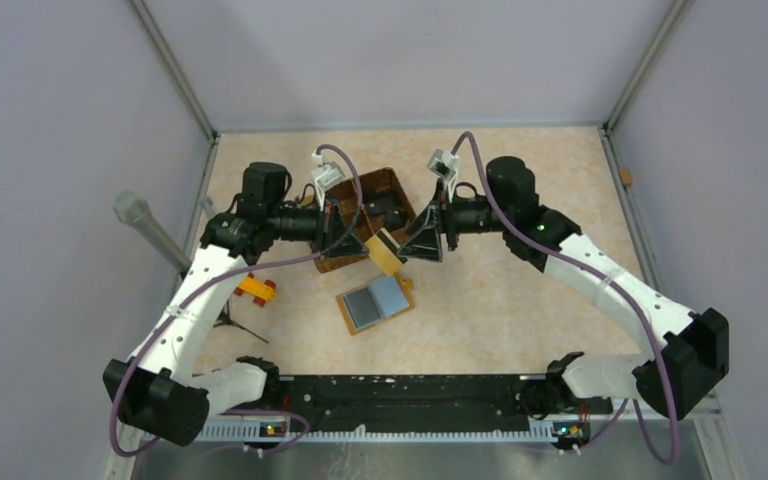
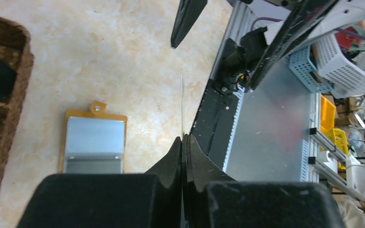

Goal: Put the credit cards into the card holder
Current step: Pick up the credit card from the storage box.

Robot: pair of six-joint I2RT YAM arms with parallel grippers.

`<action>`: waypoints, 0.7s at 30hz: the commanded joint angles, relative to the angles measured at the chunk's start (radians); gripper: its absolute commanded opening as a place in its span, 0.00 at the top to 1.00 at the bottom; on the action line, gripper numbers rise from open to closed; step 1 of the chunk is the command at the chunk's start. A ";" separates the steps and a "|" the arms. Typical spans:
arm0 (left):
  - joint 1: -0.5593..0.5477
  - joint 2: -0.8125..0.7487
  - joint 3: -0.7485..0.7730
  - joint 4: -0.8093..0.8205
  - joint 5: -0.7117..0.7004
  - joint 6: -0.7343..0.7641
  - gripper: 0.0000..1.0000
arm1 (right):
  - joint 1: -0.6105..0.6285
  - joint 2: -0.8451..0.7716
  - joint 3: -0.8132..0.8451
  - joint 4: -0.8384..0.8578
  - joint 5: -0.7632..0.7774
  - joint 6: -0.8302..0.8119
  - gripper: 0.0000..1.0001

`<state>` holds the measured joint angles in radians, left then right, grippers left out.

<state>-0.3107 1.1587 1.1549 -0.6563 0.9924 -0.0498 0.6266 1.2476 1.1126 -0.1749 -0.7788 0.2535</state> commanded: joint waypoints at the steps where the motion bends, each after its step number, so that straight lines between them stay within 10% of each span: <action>1: -0.004 -0.042 -0.005 0.018 0.143 -0.015 1.00 | 0.015 0.038 0.029 0.059 -0.162 0.023 0.32; 5: -0.005 -0.045 -0.008 0.022 0.179 -0.016 1.00 | 0.041 0.064 0.030 0.066 -0.173 0.029 0.40; 11: -0.005 -0.055 -0.027 0.024 0.145 -0.019 0.99 | 0.047 0.068 -0.008 0.223 -0.210 0.133 0.87; 15: -0.005 -0.070 -0.054 0.053 -0.037 -0.085 0.32 | 0.047 0.070 -0.036 0.181 -0.019 0.150 1.00; 21: -0.006 -0.182 -0.284 0.243 -0.437 -0.371 0.18 | 0.052 0.125 -0.183 0.212 0.200 0.295 1.00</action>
<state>-0.3134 1.0595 1.0031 -0.5617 0.8513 -0.2100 0.6655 1.3327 1.0134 -0.0391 -0.7177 0.4324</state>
